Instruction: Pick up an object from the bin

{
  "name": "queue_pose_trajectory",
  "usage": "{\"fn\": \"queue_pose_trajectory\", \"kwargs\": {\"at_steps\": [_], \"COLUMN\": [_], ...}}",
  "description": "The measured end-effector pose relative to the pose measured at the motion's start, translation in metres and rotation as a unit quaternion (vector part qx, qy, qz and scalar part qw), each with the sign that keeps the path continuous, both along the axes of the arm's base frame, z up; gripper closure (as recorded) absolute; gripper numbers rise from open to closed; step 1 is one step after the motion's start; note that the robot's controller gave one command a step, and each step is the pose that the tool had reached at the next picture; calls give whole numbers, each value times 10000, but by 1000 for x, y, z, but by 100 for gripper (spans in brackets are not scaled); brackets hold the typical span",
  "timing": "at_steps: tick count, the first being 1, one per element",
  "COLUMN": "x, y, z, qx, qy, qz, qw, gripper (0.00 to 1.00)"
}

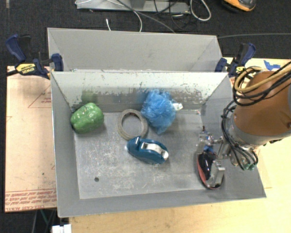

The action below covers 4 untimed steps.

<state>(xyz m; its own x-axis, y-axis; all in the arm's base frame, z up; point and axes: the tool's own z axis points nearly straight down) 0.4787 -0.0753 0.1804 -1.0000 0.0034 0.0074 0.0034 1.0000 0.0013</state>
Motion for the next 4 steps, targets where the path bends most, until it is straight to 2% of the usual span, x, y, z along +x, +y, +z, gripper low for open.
{"fn": "queue_pose_trajectory", "kwargs": {"at_steps": [1, 2, 3, 4], "x": [2, 13, 22, 32], "y": [0, -59, -67, -64], "z": [4, -45, -56, -56], "qx": [-5, 10, 13, 44], "qy": [-39, -27, -56, -44], "qz": [22, 2465, 3372, 5005], "qw": [10000, 9691, 9414, 8657], "gripper": [0, 0, 0, 0]}}
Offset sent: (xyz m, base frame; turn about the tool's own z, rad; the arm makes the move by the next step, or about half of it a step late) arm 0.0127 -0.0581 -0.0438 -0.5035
